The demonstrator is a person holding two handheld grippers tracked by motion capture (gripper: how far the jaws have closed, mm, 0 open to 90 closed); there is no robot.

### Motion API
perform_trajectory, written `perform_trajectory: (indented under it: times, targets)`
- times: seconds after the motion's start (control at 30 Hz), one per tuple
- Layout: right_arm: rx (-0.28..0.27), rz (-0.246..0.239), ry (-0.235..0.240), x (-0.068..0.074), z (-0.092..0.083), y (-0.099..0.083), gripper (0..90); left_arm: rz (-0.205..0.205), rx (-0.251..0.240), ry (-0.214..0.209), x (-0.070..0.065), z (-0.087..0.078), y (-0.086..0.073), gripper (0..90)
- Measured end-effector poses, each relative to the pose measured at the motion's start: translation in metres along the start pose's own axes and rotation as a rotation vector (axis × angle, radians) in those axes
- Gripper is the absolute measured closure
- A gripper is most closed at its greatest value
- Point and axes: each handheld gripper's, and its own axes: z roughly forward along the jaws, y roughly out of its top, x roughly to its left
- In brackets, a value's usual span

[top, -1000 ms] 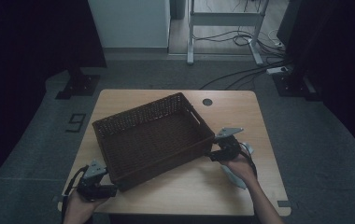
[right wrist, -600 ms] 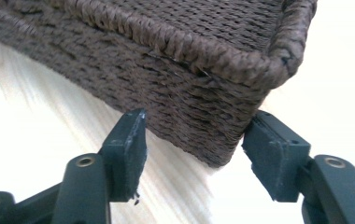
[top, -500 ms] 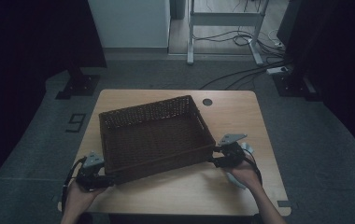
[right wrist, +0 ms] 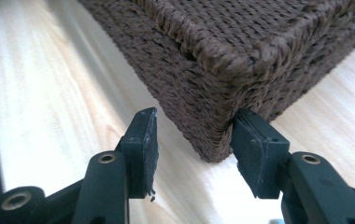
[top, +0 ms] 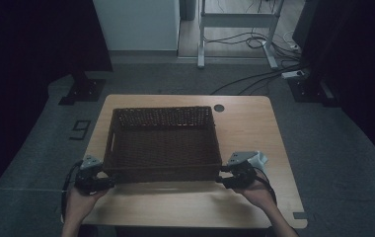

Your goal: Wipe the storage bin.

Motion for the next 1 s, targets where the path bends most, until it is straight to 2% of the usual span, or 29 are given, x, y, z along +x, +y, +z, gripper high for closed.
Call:
perform_trajectory:
  times: [0.17, 0.4, 0.5, 0.73, 0.83, 1.0]
  targets:
    - [0.006, -0.02, 0.023, 0.013, 0.002, 0.001, 50.9, -0.015, 0.006, 0.021, 0.005, -0.002, -0.005, 18.8]
    - [0.012, -0.054, 0.065, 0.032, 0.008, 0.005, 50.8, -0.045, 0.009, 0.042, 0.014, -0.007, -0.014, 16.3]
    - [0.015, -0.066, 0.087, 0.041, 0.012, 0.008, 50.7, -0.058, 0.031, 0.061, 0.019, -0.005, -0.021, 14.6]
    - [0.019, -0.105, 0.139, 0.059, 0.023, 0.016, 49.5, -0.065, 0.055, 0.046, 0.024, 0.001, -0.029, 13.2]
    - [0.024, -0.12, 0.133, 0.061, 0.022, 0.017, 46.4, -0.054, 0.066, 0.06, 0.028, 0.005, -0.034, 9.7]
    - [0.033, -0.086, 0.077, 0.046, 0.013, 0.01, 41.2, -0.049, 0.093, 0.085, 0.034, 0.012, -0.042, 3.1]
